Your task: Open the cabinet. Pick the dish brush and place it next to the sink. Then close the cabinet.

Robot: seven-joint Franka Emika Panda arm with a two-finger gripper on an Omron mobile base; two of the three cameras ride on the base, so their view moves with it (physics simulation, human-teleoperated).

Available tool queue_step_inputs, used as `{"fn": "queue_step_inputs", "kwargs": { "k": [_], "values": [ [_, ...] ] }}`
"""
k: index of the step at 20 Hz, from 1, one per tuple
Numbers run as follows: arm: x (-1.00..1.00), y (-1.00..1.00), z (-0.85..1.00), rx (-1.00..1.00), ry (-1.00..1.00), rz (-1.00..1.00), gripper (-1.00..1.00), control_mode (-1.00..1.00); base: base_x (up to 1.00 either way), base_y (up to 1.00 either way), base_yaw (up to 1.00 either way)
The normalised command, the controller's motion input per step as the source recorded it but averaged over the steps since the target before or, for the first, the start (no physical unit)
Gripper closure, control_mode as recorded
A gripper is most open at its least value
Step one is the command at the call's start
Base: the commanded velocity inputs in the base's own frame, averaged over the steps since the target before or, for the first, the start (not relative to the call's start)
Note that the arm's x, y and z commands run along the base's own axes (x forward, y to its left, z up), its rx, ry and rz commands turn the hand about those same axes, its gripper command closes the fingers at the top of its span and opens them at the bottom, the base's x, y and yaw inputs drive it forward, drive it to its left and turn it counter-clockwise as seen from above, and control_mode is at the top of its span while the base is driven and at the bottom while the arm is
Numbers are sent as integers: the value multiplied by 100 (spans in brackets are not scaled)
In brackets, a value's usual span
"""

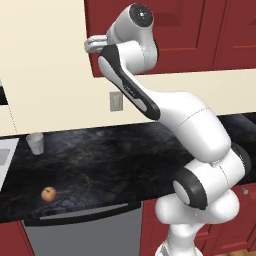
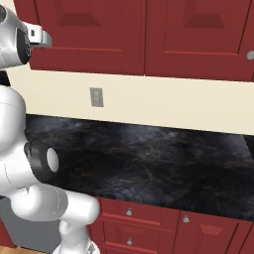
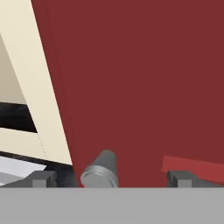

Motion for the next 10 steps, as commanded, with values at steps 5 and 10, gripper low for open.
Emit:
{"fn": "queue_step_inputs", "kwargs": {
  "k": [5, 10],
  "values": [
    [4, 17, -3, 0, 0, 0, -100, -100, 0, 0, 0],
    [29, 0, -18, 0, 0, 0, -100, -100, 0, 0, 0]
  ]
}}
